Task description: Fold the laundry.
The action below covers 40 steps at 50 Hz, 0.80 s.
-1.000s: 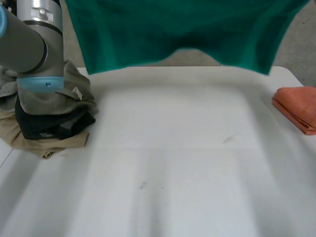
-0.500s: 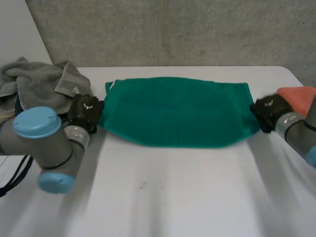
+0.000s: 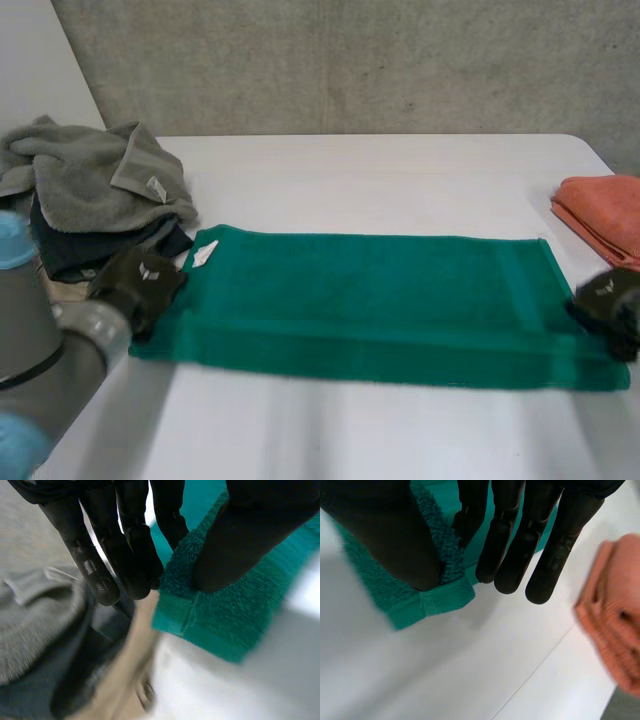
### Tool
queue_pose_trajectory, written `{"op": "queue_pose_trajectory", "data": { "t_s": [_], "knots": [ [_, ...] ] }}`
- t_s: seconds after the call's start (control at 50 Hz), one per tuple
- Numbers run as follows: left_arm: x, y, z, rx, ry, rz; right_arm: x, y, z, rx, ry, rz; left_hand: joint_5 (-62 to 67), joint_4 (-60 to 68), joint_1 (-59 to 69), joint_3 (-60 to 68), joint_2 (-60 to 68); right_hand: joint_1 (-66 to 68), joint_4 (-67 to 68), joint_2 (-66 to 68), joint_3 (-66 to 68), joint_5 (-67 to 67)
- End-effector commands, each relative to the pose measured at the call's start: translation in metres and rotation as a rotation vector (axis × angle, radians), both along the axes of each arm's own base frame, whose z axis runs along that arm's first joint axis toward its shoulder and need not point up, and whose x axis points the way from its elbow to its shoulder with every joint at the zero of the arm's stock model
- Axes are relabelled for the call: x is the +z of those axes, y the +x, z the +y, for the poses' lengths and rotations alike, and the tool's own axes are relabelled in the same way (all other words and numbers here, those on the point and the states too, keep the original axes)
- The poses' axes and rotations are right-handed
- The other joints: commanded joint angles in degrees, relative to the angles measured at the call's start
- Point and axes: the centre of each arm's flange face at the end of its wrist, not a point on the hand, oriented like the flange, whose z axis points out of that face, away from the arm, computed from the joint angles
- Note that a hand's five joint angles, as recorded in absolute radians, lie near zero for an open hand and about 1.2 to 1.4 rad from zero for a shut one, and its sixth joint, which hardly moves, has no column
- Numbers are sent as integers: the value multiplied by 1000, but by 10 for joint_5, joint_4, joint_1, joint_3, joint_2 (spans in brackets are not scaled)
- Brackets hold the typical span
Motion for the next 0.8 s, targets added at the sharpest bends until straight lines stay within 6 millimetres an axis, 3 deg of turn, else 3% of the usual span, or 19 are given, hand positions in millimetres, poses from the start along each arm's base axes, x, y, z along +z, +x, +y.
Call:
{"op": "queue_pose_trajectory", "data": {
  "t_s": [0.02, 0.14, 0.34, 0.36, 0.38, 0.42, 0.44, 0.46, 0.52, 0.6, 0.66, 0.74, 0.8],
  "knots": [
    [-12, -35, -60, -10, -124, 114, -9, 19, -49, -13, -174, -39, 142, 111, 143, 115, 111, 194, 119, 123, 121, 134],
    [-26, -54, -109, 47, -232, 124, -15, 33, -91, -5, -330, -37, 142, 111, 143, 115, 111, 194, 119, 123, 121, 134],
    [-45, -87, -156, 57, -347, 130, -33, 50, -140, -26, -476, -30, 142, 111, 143, 115, 111, 194, 119, 123, 121, 134],
    [-46, -89, -156, 50, -351, 126, -35, 56, -142, -24, -488, -27, 98, 66, 98, 70, 67, -137, -212, -207, -210, -196],
    [-49, -95, -153, 24, -349, 121, -37, 59, -142, -21, -489, -27, -558, -589, -557, -585, -589, -506, -581, -577, -579, -566],
    [-49, -102, -147, -4, -351, 130, -37, 68, -138, -6, -486, -34, -388, -420, -388, -416, -419, -506, -581, -577, -579, -566],
    [-48, -106, -144, -21, -355, 136, -35, 76, -132, 2, -486, -51, -409, -440, -408, -436, -440, -506, -581, -577, -579, -566],
    [-46, -115, -138, -54, -368, 148, -31, 78, -130, 1, -488, -65, -558, -589, -557, -585, -589, -506, -581, -577, -579, -566],
    [-31, -124, -127, -92, -418, 185, -3, 78, -117, -32, -509, -160, -558, -589, -557, -585, -589, -506, -581, -577, -579, -566],
    [-2, -118, -120, -87, -500, 230, 37, 73, -97, -61, -550, -265, -558, -589, -557, -585, -589, -506, -581, -577, -579, -566],
    [6, -114, -114, -81, -524, 245, 59, 72, -77, -45, -554, -334, -558, -589, -557, -585, -589, -506, -581, -577, -579, -566],
    [14, -105, -97, -80, -515, 243, 56, 63, -59, 3, -465, -381, -558, -589, -557, -585, -589, -506, -581, -577, -579, -566],
    [24, -96, -83, -73, -503, 260, 43, 39, -50, -14, -349, -393, -558, -589, -557, -585, -589, -506, -581, -577, -579, -566]
  ]
}}
